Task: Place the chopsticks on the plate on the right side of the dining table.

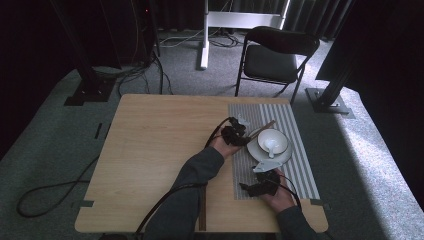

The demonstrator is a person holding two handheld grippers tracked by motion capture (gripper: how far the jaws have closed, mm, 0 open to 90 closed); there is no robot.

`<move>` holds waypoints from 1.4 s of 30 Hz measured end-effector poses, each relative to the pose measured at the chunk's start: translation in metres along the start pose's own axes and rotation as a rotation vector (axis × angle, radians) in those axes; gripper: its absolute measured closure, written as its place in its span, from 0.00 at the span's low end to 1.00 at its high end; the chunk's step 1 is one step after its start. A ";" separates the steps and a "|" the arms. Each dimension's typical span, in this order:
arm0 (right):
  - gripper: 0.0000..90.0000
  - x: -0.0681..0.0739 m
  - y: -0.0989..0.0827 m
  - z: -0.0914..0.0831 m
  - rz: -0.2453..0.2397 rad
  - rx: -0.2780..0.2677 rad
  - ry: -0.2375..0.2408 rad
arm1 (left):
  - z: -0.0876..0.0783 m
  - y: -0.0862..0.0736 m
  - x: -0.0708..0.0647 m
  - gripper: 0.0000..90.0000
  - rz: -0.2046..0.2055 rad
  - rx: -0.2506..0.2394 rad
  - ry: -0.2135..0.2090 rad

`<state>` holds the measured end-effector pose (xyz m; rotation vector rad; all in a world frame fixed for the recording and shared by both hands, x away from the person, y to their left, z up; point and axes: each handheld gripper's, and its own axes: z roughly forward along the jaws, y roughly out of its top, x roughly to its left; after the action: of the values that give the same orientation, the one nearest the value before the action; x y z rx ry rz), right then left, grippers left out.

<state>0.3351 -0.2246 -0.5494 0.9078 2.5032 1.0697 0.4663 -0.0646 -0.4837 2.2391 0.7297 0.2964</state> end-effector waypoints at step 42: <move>0.12 0.000 0.000 0.000 0.001 0.001 0.000 | -0.004 -0.046 -0.023 0.87 0.065 0.038 0.102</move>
<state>0.3351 -0.2247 -0.5493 0.9091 2.5036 1.0686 0.4272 -0.0503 -0.5136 2.3006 0.7219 0.4341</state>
